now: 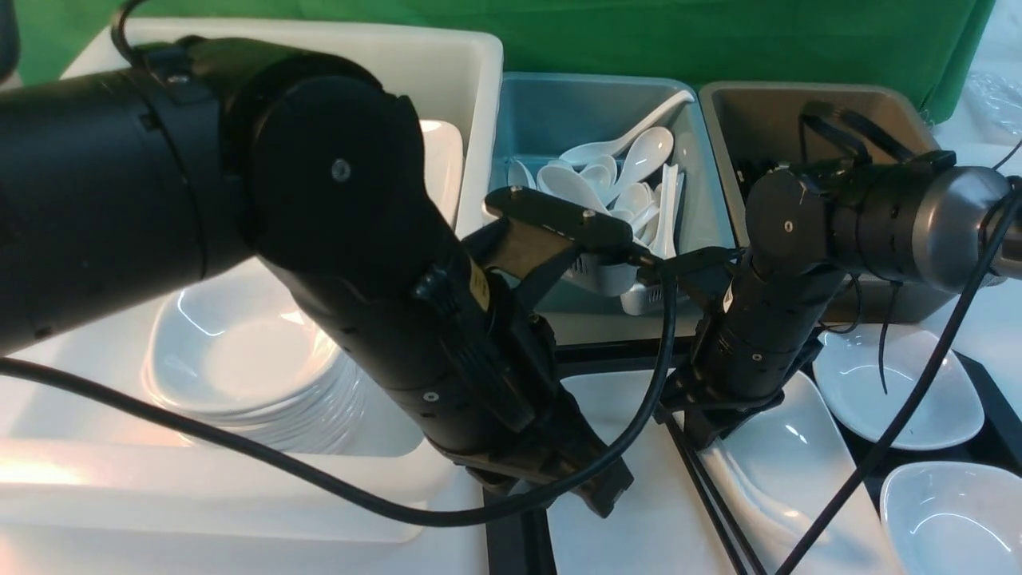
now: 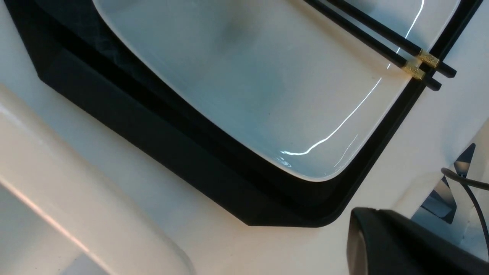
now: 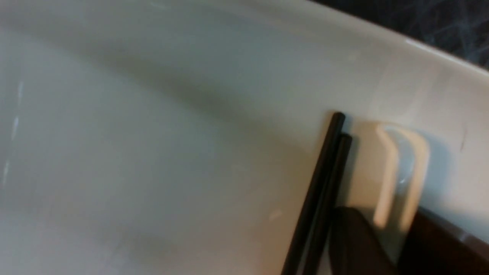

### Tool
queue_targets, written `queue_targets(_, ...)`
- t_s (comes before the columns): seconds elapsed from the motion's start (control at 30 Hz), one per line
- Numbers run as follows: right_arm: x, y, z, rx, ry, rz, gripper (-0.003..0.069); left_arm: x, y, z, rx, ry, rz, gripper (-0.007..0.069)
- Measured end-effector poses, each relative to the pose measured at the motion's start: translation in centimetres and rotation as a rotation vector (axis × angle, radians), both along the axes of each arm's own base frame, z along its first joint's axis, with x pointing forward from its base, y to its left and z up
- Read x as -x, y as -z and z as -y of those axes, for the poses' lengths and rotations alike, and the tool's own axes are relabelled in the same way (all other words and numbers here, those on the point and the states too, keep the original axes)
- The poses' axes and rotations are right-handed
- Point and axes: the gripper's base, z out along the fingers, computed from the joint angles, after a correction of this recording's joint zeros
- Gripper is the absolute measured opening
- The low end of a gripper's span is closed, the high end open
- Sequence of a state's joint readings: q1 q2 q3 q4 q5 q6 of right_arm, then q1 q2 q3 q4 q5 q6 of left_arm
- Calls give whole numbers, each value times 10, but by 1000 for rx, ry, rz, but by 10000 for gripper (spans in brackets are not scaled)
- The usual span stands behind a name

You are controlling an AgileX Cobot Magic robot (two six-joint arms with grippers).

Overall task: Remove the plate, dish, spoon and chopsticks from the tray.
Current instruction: Use the right arm to grab a soup spoon from the plate, then use the right arm to put the soup spoon into the small storage box in the middle

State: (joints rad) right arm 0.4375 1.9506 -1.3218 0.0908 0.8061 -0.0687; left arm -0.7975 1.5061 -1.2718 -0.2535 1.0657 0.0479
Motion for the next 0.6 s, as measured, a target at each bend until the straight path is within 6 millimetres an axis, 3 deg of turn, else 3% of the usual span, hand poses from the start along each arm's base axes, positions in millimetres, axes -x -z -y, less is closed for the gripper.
queue_targets(0.2, 1, -2, 0, 4, -14, -7, 150, 0, 0, 0, 2, -1, 2, 1)
queue_targets(0.3, 4, -18, 2, -5, -20, 11, 150, 0, 0, 0, 2, -1, 2, 1)
queue_targets(0.43, 5, -61, 2, -54, -27, 118, 150, -2, -1, 1, 15, -6, 20, 1)
queue_targets(0.47, 3, -83, 2, -86, -30, 193, 150, -4, -2, 2, 21, -15, 41, 1)
queue_targets(0.53, -10, -119, 1, -158, -22, 370, 150, -11, -4, 2, 37, -56, 105, 1)
queue_targets(0.6, -19, -135, 0, -197, -14, 471, 150, -17, -9, 4, 61, -87, 166, 1)
